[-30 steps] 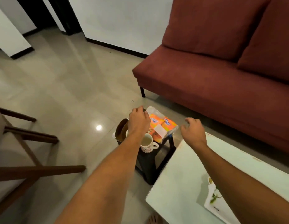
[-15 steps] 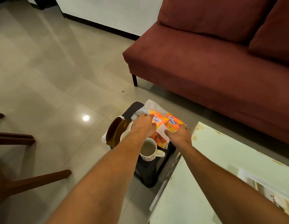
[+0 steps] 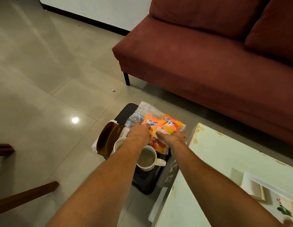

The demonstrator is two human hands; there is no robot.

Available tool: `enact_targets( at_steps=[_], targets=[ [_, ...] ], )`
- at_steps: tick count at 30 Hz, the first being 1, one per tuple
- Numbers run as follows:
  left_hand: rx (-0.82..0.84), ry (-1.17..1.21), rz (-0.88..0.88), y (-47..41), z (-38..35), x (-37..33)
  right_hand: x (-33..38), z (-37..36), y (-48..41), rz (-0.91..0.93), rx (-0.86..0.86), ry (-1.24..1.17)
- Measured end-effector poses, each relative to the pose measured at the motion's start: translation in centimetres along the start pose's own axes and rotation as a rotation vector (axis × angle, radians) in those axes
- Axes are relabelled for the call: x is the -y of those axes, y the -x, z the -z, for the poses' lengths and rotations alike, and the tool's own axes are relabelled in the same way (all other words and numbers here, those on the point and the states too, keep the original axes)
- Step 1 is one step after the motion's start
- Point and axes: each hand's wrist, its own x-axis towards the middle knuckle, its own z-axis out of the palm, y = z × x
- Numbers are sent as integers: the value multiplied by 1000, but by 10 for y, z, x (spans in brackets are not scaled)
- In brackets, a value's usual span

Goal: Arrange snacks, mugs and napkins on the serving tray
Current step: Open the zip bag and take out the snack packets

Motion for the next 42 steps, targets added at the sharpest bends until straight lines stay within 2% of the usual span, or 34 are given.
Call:
enact_targets(
  at_steps=[4, 13, 17, 20, 22, 25, 30, 32, 34, 37, 40, 42],
  targets=[
    [-12, -23, -5, -2, 0, 0, -3, 0, -6, -4, 31, -90],
    [-31, -30, -9, -2, -7, -1, -17, 5, -7, 61, 281, -490],
    [-62, 48, -26, 4, -2, -12, -18, 19, 0, 155, 283, -573],
    [-126, 199, -86, 11, 17, -38, -11, 43, 16, 325, 117, -533],
    [-200, 343, -188, 19, 35, -65, -6, 67, 32, 455, -71, -449],
    [-234, 592, -330, 43, 70, -122, 6, 121, 60, 630, -248, -434],
    [-229, 738, -496, 102, 129, -220, 25, 246, 106, 862, -409, -384],
    [-209, 889, -569, 132, 152, -253, 27, 297, 127, 1002, -461, -315],
    [-155, 1135, -679, 167, 171, -289, 22, 351, 152, 1116, -479, -249],
    [81, 1478, -758, 220, 189, -335, 10, 424, 187, 1224, -487, -108],
    [252, 1630, -752, 279, 206, -380, -5, 488, 228, 1309, -567, 17],
    [317, 1689, -787, 317, 217, -409, -11, 525, 254, 1354, -580, -2]
  ],
)
